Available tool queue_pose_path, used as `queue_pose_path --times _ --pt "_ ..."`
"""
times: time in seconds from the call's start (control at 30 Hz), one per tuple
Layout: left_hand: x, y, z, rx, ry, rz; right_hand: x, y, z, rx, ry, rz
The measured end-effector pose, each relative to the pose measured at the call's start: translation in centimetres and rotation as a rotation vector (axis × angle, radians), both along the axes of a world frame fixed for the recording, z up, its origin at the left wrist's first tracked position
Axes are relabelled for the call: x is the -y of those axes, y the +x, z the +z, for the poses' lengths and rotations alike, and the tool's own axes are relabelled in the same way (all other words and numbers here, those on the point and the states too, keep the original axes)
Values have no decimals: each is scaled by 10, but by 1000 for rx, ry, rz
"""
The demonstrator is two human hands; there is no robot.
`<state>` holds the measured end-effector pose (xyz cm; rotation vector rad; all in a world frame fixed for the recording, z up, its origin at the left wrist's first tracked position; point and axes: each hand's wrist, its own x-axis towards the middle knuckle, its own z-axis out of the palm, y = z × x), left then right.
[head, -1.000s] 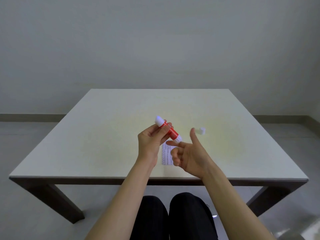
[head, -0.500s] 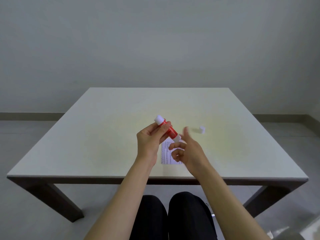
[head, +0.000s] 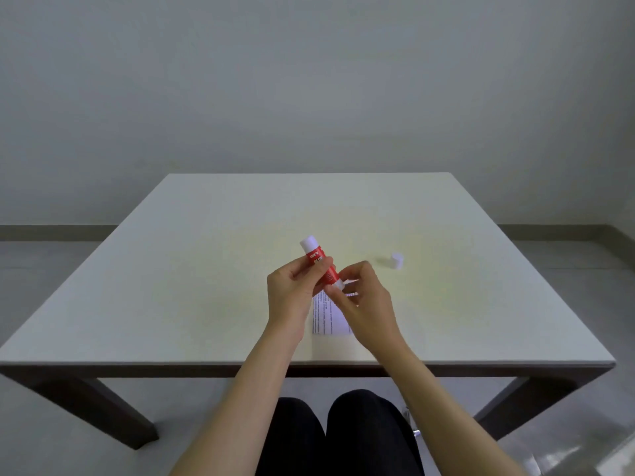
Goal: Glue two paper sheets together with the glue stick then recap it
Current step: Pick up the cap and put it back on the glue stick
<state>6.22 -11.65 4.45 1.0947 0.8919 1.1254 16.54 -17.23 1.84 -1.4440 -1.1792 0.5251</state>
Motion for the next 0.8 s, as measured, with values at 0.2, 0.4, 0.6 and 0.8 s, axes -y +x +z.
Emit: queue_pose_path --times 0.2,0.4,0.6,0.8 --pt "-16 -19 -8 -468 257 102 -31 87 -19 806 -345 -404" --pt "-20 -20 -10 -630 385 64 -43 118 -27 899 -511 -346" --pt "-19 -17 -6 -671 490 57 -30 78 19 -103 -121 -69" --pt "-13 -18 6 -686 604 27 -17 38 60 -65 11 92"
